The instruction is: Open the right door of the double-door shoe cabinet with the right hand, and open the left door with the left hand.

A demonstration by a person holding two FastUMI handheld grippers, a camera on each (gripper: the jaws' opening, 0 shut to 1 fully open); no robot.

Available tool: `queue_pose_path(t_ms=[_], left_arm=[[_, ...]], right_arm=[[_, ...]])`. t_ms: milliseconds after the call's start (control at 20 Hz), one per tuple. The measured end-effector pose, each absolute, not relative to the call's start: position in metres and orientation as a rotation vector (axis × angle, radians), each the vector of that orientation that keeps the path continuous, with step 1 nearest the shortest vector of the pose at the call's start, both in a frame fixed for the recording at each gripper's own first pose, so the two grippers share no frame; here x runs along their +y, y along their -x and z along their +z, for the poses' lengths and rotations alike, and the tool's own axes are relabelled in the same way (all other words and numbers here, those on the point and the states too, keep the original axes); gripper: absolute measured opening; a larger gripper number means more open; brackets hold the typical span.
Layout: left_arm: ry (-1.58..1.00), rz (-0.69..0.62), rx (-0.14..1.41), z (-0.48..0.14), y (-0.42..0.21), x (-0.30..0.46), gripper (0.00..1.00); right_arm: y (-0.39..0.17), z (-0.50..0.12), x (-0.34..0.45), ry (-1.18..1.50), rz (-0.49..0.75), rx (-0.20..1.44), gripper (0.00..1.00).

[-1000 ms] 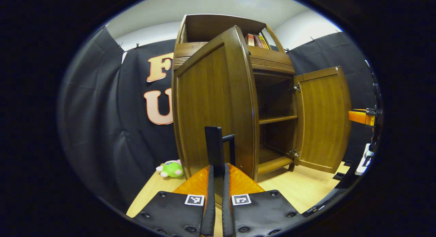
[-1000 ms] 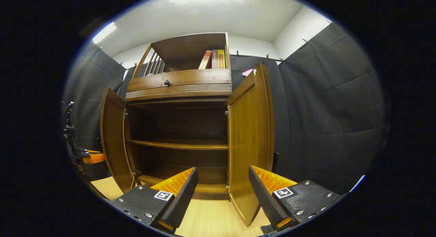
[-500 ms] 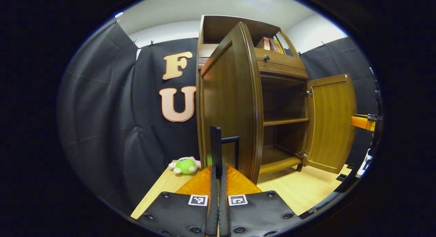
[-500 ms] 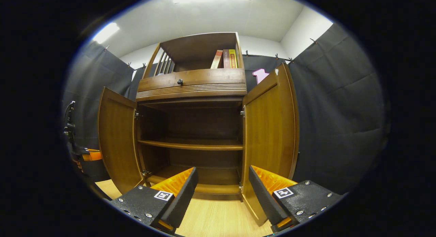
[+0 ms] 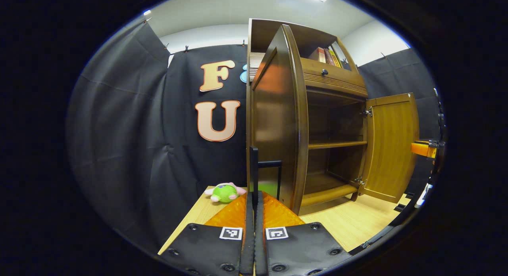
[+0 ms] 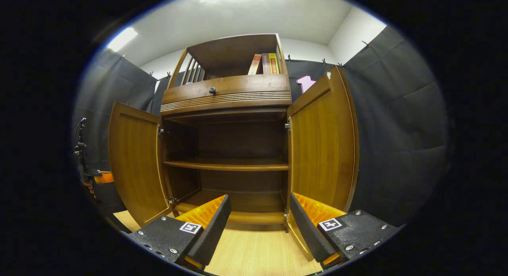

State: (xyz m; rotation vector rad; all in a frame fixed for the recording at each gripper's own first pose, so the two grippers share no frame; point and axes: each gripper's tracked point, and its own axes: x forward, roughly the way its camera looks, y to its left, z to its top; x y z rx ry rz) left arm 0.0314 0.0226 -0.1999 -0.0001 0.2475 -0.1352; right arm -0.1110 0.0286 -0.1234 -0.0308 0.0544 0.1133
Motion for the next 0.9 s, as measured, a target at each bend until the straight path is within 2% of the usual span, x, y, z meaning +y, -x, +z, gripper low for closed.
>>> queue_pose_path(t_ms=[100,150,200,350,400,450,900], left_arm=[[0.001,-0.129,0.247,-0.202,-0.034,0.03,0.07],[0.002,-0.125,0.246,-0.202,-0.034,0.034,0.07],[0.002,-0.123,0.245,-0.201,-0.034,0.036,0.07],[-0.014,-0.123,0.243,-0.203,-0.034,0.043,0.07],[-0.02,-0.12,0.238,-0.202,-0.033,0.048,0.07],[-0.021,-0.115,0.235,-0.202,-0.035,0.052,0.07],[-0.013,-0.122,0.226,-0.201,-0.03,0.066,0.07]], right_arm=[[0.11,-0.123,0.029,0.029,0.114,0.054,1.0],[0.11,-0.123,0.03,0.027,0.115,0.055,0.92],[0.109,-0.124,0.031,0.027,0.116,0.056,1.0],[0.106,-0.128,0.033,0.028,0.117,0.062,1.0],[0.105,-0.128,0.034,0.03,0.117,0.065,0.92],[0.104,-0.129,0.035,0.03,0.117,0.067,1.0],[0.093,-0.14,0.046,0.015,0.119,0.097,1.0]])
